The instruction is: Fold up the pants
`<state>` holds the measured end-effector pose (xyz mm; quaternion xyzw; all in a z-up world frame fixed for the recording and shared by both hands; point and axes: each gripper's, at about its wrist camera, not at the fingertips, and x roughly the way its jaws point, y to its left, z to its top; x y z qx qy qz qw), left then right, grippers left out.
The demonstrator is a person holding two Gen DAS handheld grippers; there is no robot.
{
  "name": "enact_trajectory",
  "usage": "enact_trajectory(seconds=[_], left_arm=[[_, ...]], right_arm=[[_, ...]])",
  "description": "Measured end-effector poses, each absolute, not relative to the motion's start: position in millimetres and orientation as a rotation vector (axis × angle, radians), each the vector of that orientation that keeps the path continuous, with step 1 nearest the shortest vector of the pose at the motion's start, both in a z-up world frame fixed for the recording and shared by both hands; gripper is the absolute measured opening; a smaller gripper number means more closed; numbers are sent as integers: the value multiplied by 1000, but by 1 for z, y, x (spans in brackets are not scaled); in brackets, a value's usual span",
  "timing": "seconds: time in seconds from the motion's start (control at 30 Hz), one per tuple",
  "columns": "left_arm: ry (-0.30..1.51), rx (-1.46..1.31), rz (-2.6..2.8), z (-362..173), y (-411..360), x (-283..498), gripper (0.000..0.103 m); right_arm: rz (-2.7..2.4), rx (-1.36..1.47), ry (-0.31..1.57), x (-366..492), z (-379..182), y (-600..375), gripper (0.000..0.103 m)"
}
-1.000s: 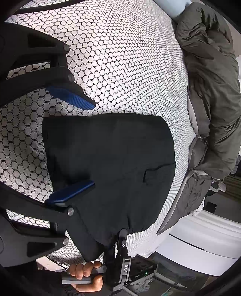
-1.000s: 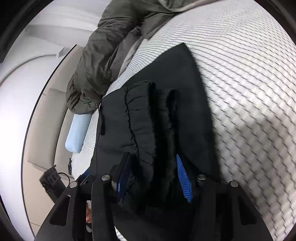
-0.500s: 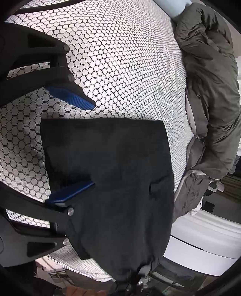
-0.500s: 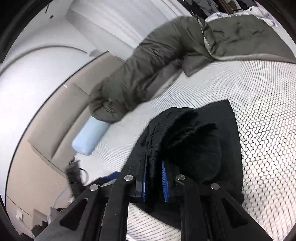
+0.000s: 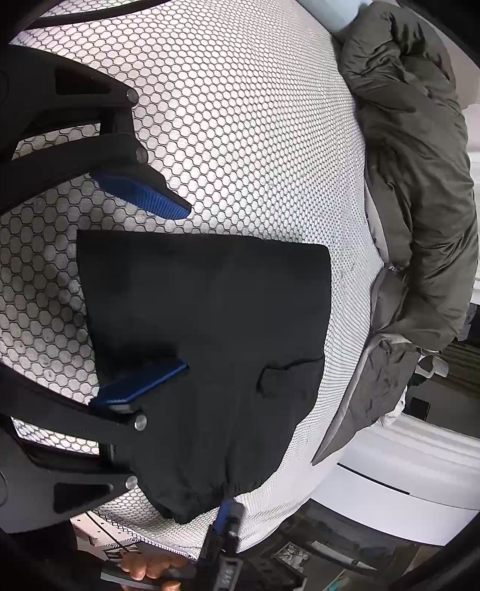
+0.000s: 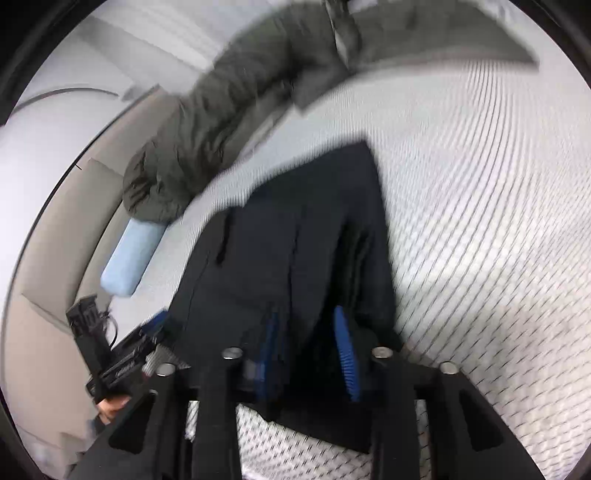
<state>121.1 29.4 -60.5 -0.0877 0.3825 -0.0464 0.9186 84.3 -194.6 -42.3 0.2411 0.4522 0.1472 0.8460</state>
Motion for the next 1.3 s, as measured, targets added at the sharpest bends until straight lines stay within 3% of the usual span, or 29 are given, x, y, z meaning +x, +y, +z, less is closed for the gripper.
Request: enact_trajectory(seconds=[0.23,0.47,0.63,0.77,0.93,1.0,1.1,1.17,1.3], left_arm=[[813,-128,-99,-66,15,128,76],[757,-147,-140,-35,18,153,76],[794,-108,-208,-20,9,218,76],[945,-39,-207,-45,3,268,76],[1011,-115,-199,-75,19,289,95],[1005,-120,-202,-77,22,288,98],[973,-117,-206,-69,23,282,96],[946,-124,-210,-57,25,267,86],[870,-92,-258,-25,18,228,85]], right_arm=[[246,333,1039,94,-55,-179,42],[265,220,798,87,1,-157,42],[331,101,876,138,-12,-111,42],[309,42,997,178,-41,-84,41],[235,0,1084,185,-66,-103,37],[231,-27,1075,177,-63,-115,35],[266,-3,1057,166,-59,-128,35],[261,-37,1024,153,-50,-127,36],[316,2,941,127,-24,-119,48]])
